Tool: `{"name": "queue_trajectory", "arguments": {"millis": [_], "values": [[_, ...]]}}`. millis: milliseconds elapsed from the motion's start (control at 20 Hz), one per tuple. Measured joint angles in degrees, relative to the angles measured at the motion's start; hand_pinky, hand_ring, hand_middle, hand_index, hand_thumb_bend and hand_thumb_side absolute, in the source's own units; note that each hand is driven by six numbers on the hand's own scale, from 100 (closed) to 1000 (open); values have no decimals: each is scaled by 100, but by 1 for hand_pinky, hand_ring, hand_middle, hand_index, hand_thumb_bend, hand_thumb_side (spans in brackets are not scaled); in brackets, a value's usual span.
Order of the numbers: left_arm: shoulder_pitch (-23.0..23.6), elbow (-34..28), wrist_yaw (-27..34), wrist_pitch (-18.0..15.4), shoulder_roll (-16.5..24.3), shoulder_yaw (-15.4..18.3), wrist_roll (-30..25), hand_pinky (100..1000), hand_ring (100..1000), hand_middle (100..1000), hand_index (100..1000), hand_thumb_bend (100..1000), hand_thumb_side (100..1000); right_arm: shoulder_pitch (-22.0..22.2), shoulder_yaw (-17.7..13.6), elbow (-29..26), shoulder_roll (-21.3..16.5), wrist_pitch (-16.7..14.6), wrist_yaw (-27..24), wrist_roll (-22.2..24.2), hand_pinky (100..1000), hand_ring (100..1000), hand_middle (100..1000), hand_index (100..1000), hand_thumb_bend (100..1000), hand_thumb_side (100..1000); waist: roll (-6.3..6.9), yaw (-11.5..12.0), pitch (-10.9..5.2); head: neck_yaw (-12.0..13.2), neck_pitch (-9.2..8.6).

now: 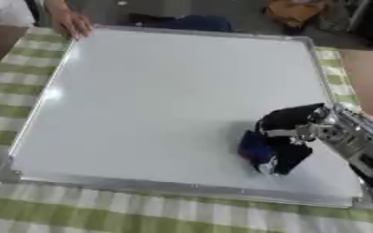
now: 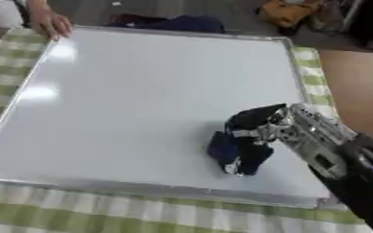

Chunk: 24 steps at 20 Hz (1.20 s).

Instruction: Wipe the whiteboard clean with a brush.

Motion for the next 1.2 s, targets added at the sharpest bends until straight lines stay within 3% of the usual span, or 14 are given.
{"name": "queue_trajectory", "arguments": {"millis": [100,150,200,1200], "values": [[0,0,0,0,0,0,0,635,790,779,684,164,1000,-7,-38,76,20,24,63,-45,594,725,500,669,100,661,1,9,0,0,0],[0,0,0,1,0,0,-1,635,791,778,684,172,1000,-18,-63,127,37,31,101,-77,595,727,502,671,100,594,1,14,0,0,-1],[0,0,0,2,0,0,-2,635,791,779,684,163,1000,-36,-88,178,45,37,140,-111,595,728,503,672,100,660,2,18,0,0,-1],[-30,0,0,14,0,0,-26,635,794,781,684,160,1000,-352,-661,1245,152,266,649,-819,590,725,493,676,100,659,20,59,31,8,-4]]}}
